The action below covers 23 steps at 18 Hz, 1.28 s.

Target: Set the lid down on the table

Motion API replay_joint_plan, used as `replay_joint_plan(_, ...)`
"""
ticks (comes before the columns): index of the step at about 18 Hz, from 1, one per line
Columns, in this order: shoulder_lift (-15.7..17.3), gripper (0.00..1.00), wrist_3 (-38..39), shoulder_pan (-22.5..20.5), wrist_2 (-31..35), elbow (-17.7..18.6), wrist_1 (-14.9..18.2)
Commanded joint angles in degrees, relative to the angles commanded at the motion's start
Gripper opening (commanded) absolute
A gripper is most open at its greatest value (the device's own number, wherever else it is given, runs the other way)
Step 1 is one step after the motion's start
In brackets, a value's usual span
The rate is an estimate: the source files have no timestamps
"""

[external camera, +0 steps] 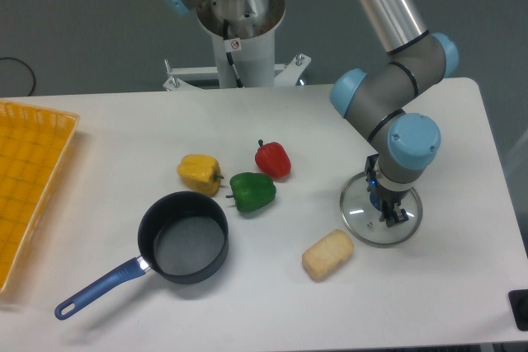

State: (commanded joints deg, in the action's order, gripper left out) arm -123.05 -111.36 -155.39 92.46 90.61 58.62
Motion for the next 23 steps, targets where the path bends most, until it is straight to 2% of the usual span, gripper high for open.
replay_joint_plan(2,0.0,0.82,-0.1,0.0,0.0,-0.1,0.0)
replay_joint_plan(5,0.1,1.00,-0.3,0.0,0.0,-0.2,0.0)
replay_joint_plan(10,1.0,1.00,-0.4,-0.5,-0.2,-2.1,0.3)
replay_joint_plan(15,5.4,1.00,-0.1,-1.1,-0.9,-2.1,1.1)
replay_joint_plan(19,8.2,1.00,0.3,-1.1,-1.7,-2.9,7.0)
replay_joint_plan(23,9.9,1.00,0.3,0.5,-1.8,-3.1,8.4)
